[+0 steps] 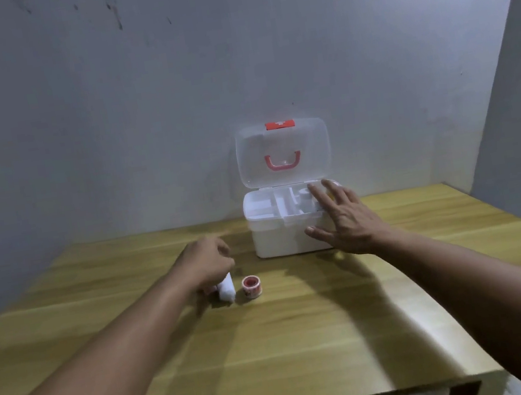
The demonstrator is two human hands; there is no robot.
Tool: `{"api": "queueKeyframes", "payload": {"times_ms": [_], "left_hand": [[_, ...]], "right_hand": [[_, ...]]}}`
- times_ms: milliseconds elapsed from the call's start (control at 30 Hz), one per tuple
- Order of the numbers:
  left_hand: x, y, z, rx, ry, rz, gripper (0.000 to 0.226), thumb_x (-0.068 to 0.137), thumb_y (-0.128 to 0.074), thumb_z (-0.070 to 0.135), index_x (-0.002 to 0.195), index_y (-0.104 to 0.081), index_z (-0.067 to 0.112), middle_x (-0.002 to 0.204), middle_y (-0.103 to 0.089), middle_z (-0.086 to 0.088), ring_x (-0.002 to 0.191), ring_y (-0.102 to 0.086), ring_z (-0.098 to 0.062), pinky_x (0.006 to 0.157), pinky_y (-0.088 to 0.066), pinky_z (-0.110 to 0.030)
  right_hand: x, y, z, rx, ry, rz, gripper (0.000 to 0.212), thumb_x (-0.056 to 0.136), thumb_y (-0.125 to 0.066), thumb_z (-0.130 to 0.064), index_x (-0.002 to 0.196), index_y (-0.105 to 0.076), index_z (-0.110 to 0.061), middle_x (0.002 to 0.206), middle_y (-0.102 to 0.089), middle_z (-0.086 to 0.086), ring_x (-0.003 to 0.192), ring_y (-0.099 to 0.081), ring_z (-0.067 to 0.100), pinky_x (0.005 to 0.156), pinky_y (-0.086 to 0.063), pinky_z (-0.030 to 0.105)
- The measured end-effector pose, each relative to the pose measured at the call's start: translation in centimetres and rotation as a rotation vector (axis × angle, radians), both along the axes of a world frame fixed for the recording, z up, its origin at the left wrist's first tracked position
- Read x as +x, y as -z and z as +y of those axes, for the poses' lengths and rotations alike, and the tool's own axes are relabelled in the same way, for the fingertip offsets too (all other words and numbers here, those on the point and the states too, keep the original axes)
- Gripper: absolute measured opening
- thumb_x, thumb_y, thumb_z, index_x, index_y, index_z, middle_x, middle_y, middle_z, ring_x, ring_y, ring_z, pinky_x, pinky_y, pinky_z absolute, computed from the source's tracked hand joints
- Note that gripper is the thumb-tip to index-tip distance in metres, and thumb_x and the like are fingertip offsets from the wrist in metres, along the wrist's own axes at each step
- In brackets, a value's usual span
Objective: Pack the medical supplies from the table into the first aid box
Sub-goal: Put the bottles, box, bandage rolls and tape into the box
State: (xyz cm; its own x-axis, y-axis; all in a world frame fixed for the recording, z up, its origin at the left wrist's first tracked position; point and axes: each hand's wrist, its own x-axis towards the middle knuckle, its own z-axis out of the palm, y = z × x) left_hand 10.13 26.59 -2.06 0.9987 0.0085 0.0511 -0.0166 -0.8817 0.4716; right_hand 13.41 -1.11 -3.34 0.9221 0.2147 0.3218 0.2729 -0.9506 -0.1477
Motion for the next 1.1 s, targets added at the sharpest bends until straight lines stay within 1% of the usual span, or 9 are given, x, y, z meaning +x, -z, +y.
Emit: {"api": "queueKeyframes", "payload": {"times_ms": [133, 300, 400, 500, 600, 667, 833, 900, 1100], "left_hand": [[-0.3, 0.7, 1.2, -0.025, -0.031, 0.081, 0.049, 0.079, -0.055, 0.009, 0.127, -0.061, 0.02, 0.132, -0.061, -0.01, 0.115, -0.059, -0.029, 0.091, -0.048, -0.032], [-1.0, 1.1, 3.0, -0.13, 0.006, 0.159, 0.066, 0.055, -0.061, 0.023, 0.122, -0.065, 0.024, 0.109, -0.071, -0.015, 0.098, -0.067, -0.03, 0.071, -0.046, -0.027], [-1.2, 1.6, 3.9, -0.198, 0.069, 0.195, 0.046, 0.064, -0.06, 0.008, 0.107, -0.071, 0.016, 0.078, -0.064, -0.006, 0.068, -0.058, -0.017, 0.064, -0.043, -0.025], [-0.9, 1.7, 4.2, -0.266, 0.062, 0.186, 0.032, 0.08, -0.055, -0.002, 0.094, -0.072, 0.02, 0.088, -0.065, -0.006, 0.075, -0.06, -0.019, 0.066, -0.048, -0.028], [-0.2, 1.5, 4.3, -0.248, 0.012, 0.142, 0.034, 0.084, -0.056, 0.004, 0.111, -0.07, 0.02, 0.109, -0.067, -0.006, 0.1, -0.063, -0.021, 0.083, -0.048, -0.029], [0.1, 1.3, 4.0, -0.233, -0.02, 0.119, 0.038, 0.083, -0.054, 0.003, 0.114, -0.07, 0.018, 0.113, -0.068, -0.007, 0.096, -0.064, -0.02, 0.076, -0.047, -0.025], [0.5, 1.1, 2.2, -0.207, -0.082, 0.066, 0.017, 0.083, -0.066, 0.03, 0.068, -0.061, 0.023, 0.085, -0.071, -0.007, 0.088, -0.066, -0.023, 0.084, -0.051, -0.034], [0.9, 1.3, 1.7, -0.187, -0.124, 0.073, 0.028, 0.073, -0.073, 0.035, 0.06, -0.052, 0.022, 0.073, -0.074, -0.007, 0.079, -0.071, -0.021, 0.08, -0.053, -0.034], [1.7, 1.3, -0.2, -0.094, -0.152, 0.154, 0.046, 0.055, -0.078, 0.048, 0.075, -0.067, 0.007, 0.063, -0.068, -0.008, 0.052, -0.065, -0.021, 0.052, -0.049, -0.026]], "right_hand": [[-0.3, -0.2, 0.2, 0.017, 0.007, 0.013, 0.091, 0.084, -0.047, -0.068, 0.153, 0.002, -0.034, 0.163, 0.004, 0.003, 0.149, -0.001, 0.029, 0.119, -0.016, 0.043], [-0.3, 0.0, 0.2, 0.016, 0.01, 0.018, 0.095, 0.082, -0.05, -0.069, 0.152, 0.004, -0.035, 0.163, 0.007, 0.003, 0.148, 0.0, 0.031, 0.118, -0.018, 0.045], [0.0, 0.2, 0.1, 0.015, 0.011, 0.012, 0.096, 0.08, -0.05, -0.071, 0.152, 0.005, -0.037, 0.163, 0.006, 0.002, 0.148, -0.002, 0.032, 0.117, -0.02, 0.046], [0.3, 0.5, 0.0, 0.018, 0.01, 0.006, 0.097, 0.079, -0.05, -0.072, 0.151, 0.005, -0.037, 0.162, 0.005, 0.002, 0.148, -0.004, 0.033, 0.117, -0.022, 0.047], [0.4, 0.6, -0.1, 0.032, 0.006, -0.002, 0.098, 0.078, -0.05, -0.073, 0.151, 0.004, -0.038, 0.162, 0.004, 0.001, 0.147, -0.004, 0.033, 0.116, -0.022, 0.046], [0.4, 0.6, 0.0, 0.041, 0.007, -0.006, 0.098, 0.078, -0.051, -0.073, 0.151, 0.004, -0.038, 0.162, 0.003, 0.001, 0.147, -0.005, 0.032, 0.116, -0.023, 0.045], [0.4, 0.7, 0.1, 0.052, 0.013, -0.019, 0.096, 0.079, -0.052, -0.071, 0.152, 0.002, -0.038, 0.162, 0.002, 0.0, 0.146, -0.006, 0.032, 0.115, -0.026, 0.044], [0.4, 0.7, 0.1, 0.058, 0.013, -0.023, 0.095, 0.08, -0.05, -0.072, 0.152, 0.002, -0.038, 0.162, 0.002, 0.0, 0.146, -0.007, 0.032, 0.114, -0.026, 0.045], [0.5, 0.9, 0.0, 0.058, 0.016, -0.032, 0.093, 0.08, -0.048, -0.073, 0.151, 0.0, -0.039, 0.162, 0.001, -0.001, 0.145, -0.008, 0.033, 0.113, -0.028, 0.047]]}}
